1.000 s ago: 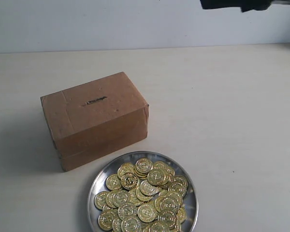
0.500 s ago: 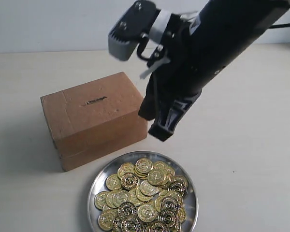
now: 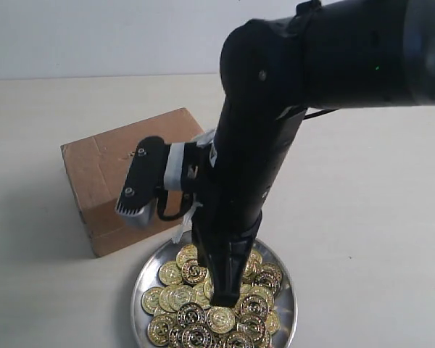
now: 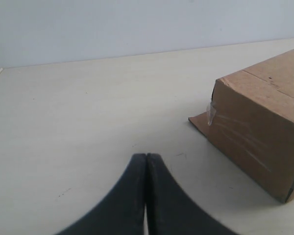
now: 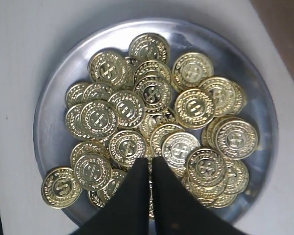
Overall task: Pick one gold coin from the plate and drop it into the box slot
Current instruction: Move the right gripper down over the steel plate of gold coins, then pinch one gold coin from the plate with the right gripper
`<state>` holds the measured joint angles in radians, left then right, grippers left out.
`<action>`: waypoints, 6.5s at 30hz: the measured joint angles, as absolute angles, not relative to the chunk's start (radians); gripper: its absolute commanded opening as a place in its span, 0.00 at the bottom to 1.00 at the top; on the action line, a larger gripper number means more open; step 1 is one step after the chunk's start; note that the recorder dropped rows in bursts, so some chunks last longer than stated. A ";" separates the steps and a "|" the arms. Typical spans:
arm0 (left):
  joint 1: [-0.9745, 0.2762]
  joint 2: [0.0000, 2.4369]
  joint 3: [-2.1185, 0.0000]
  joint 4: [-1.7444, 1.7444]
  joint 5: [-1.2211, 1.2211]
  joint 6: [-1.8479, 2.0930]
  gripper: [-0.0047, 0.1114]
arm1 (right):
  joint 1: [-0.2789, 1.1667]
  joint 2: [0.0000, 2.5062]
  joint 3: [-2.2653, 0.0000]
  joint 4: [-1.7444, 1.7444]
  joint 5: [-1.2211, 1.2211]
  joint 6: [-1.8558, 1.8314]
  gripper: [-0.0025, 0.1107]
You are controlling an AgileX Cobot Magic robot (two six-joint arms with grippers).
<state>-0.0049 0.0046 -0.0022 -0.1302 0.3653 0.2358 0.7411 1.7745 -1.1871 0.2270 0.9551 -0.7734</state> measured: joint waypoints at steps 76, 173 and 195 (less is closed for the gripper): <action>-0.005 0.005 -0.002 -0.130 0.365 0.236 0.04 | 0.895 1.849 -0.936 0.296 0.562 -0.669 0.51; -0.005 0.005 -0.002 -0.130 0.365 0.236 0.04 | 0.928 1.880 -0.979 0.133 0.616 -0.447 0.48; -0.005 0.005 -0.002 -0.130 0.365 0.236 0.04 | 0.928 1.900 -0.979 0.120 0.616 -0.388 0.43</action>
